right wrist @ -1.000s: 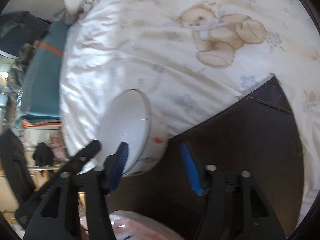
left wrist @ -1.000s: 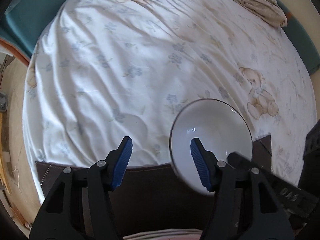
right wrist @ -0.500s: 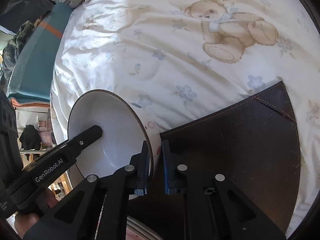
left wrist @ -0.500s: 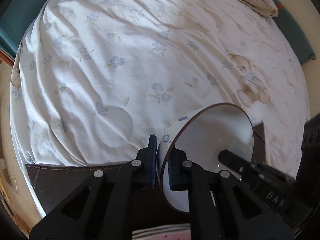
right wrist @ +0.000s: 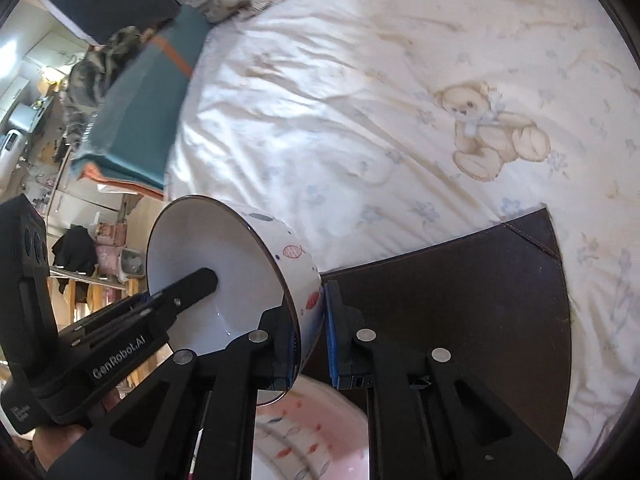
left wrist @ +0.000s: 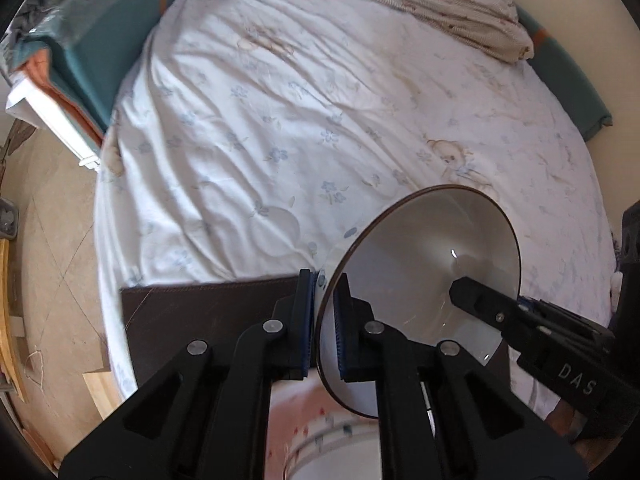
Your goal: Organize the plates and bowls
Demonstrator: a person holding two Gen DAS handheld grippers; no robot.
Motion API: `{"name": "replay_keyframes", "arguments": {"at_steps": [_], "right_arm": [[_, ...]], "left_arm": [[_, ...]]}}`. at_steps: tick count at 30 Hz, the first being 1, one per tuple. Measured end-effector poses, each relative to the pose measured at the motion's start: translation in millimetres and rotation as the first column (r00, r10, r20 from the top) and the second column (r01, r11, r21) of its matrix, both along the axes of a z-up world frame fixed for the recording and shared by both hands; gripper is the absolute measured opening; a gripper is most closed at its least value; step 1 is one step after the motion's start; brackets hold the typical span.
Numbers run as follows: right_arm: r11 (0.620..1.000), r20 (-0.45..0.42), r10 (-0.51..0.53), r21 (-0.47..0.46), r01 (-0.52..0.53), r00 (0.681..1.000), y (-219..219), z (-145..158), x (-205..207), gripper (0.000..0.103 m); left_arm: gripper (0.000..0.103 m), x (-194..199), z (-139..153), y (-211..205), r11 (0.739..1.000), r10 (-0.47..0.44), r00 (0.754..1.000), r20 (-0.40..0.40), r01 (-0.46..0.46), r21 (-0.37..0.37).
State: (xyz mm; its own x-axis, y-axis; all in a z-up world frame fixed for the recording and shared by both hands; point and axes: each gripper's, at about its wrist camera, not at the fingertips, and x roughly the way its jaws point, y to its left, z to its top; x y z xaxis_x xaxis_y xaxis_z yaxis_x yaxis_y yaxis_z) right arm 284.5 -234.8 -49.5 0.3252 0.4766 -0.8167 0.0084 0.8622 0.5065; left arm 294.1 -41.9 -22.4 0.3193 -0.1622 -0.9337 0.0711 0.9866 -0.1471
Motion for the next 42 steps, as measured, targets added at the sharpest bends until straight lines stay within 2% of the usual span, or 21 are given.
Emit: {"name": "replay_keyframes", "arguments": {"at_steps": [7,10,14,19,22,24,28,32,36,42], "right_arm": [[0.999,0.065,0.049,-0.025,-0.048,0.997,16.9,40.0,-38.1,0.014],[0.997,0.08,0.076,-0.039,-0.073,0.994,24.2,48.1,-60.2,0.014],[0.992,0.1,0.109,-0.067,-0.103,0.989,38.0,52.9,-91.5,0.014],[0.984,0.118,0.164,-0.094,-0.154,0.979,50.3,57.2,-119.9,0.014],[0.978,0.145,0.184,-0.128,-0.166,0.972,54.0,58.2,-138.4,0.014],[0.974,0.155,0.184,-0.159,-0.16,0.971,53.6,58.1,-147.2,0.014],[0.986,0.121,0.144,-0.099,-0.132,0.982,37.0,47.5,-147.2,0.015],[0.988,0.1,0.134,-0.092,-0.125,0.986,33.3,38.7,-147.7,0.015],[0.981,0.112,0.162,-0.128,-0.147,0.981,40.4,38.1,-149.6,0.015],[0.979,0.038,0.159,-0.131,-0.153,0.986,40.1,25.3,-148.2,0.014]], "left_arm": [[0.007,-49.8,33.3,15.4,1.0,0.018,0.998,0.057,-0.018,-0.01],[0.007,-76.2,34.4,23.0,0.999,0.032,0.998,0.052,-0.031,-0.021],[0.007,-111.2,34.7,32.1,0.999,0.034,0.997,0.066,-0.034,0.003],[0.007,-147.5,33.3,46.8,0.997,0.063,0.995,0.077,-0.059,-0.051],[0.007,-155.2,26.2,42.5,0.994,0.088,0.995,0.047,-0.085,-0.066],[0.007,-158.0,24.0,36.3,0.996,0.067,0.996,0.066,-0.063,-0.061],[0.007,-163.3,18.2,33.4,0.995,0.039,0.996,0.086,-0.031,-0.09],[0.007,-160.7,8.2,39.0,0.986,0.08,0.997,0.021,-0.076,-0.147],[0.007,-160.7,6.8,36.3,0.992,0.084,0.996,0.031,-0.08,-0.102],[0.007,-159.6,-4.5,30.8,0.997,0.045,0.999,0.007,-0.045,-0.068]]}}
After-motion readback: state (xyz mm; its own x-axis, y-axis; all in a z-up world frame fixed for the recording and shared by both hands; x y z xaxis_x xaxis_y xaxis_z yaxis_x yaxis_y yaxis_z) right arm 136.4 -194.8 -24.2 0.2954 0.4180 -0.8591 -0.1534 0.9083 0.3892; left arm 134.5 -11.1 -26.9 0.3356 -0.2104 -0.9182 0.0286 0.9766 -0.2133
